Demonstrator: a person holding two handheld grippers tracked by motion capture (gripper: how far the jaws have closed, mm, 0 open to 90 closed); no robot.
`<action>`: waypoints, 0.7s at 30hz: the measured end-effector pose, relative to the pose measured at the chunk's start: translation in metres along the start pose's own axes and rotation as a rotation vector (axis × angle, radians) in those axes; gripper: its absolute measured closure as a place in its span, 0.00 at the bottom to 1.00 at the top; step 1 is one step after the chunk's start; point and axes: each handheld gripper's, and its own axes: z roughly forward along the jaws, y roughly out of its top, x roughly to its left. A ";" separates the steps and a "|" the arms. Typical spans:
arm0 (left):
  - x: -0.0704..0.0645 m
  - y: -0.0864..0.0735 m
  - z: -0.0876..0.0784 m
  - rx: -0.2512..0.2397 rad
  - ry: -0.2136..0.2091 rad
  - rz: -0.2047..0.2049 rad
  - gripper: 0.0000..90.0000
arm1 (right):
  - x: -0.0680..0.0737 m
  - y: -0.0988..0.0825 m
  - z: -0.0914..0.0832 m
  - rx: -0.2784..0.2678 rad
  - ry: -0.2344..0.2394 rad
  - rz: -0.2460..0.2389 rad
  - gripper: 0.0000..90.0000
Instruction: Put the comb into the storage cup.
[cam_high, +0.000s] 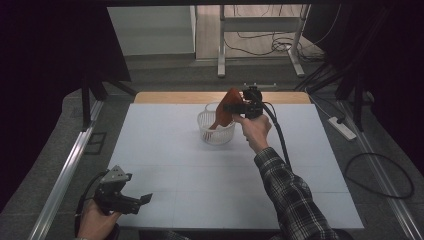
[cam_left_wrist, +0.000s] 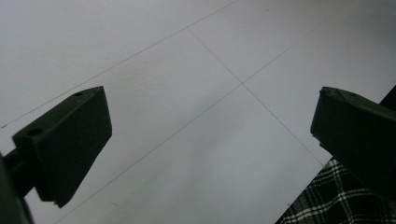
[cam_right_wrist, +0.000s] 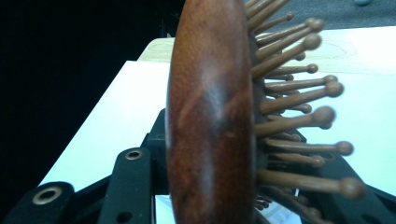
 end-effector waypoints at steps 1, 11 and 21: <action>0.000 0.000 0.000 0.000 0.000 0.000 0.00 | -0.001 0.000 0.000 -0.002 0.002 0.005 0.59; 0.000 0.000 0.000 0.003 0.000 0.000 0.00 | -0.016 -0.007 0.000 -0.018 0.001 0.046 0.52; 0.000 0.000 0.001 0.005 0.002 0.003 0.00 | -0.020 -0.011 0.001 -0.017 -0.059 0.027 0.42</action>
